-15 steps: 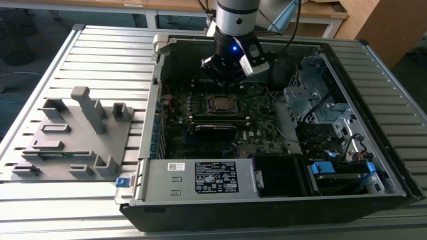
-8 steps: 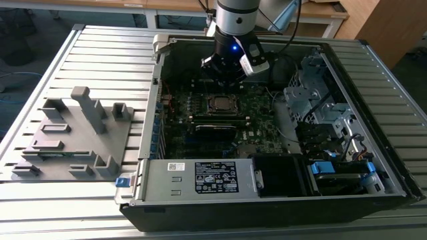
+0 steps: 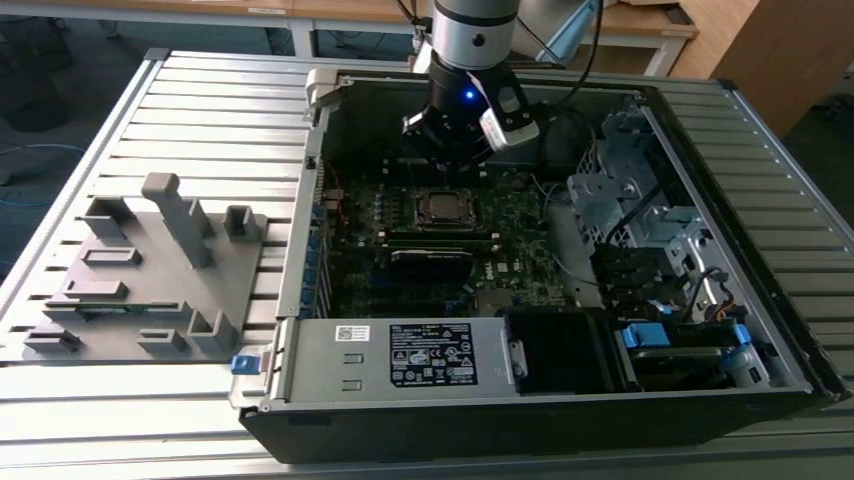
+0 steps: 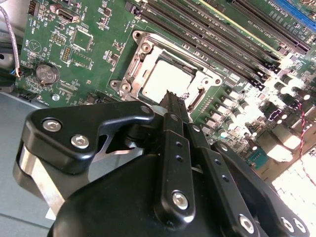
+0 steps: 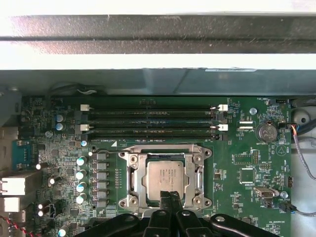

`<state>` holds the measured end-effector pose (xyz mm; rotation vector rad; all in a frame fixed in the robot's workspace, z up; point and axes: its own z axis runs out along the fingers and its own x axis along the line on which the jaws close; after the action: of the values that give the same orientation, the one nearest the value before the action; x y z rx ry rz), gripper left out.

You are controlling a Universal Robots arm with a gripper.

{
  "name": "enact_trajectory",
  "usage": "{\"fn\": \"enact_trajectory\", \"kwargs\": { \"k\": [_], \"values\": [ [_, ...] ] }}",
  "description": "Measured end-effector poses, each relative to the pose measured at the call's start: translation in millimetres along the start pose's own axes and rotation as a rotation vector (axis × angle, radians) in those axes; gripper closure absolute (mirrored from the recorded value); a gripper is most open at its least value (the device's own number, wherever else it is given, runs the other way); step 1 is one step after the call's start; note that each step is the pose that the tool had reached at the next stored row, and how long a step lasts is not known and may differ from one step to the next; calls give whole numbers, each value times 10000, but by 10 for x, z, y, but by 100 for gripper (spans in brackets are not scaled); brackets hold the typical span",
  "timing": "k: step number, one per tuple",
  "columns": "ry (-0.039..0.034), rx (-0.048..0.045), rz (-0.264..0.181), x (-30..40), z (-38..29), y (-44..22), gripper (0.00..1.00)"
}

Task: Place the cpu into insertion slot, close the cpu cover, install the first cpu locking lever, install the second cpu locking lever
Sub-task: 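Install the first cpu locking lever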

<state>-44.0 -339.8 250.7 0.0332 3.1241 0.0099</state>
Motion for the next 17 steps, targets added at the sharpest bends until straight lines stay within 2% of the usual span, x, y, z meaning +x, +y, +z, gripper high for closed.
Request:
{"fn": "enact_trajectory", "kwargs": {
  "k": [8, 10, 17],
  "values": [
    [0, -1, 0, 0, -14, 0, 90],
    [-1, -2, 0, -1, -53, 0, 90],
    [-1, -2, 0, -1, -54, 0, 90]
  ]
}}
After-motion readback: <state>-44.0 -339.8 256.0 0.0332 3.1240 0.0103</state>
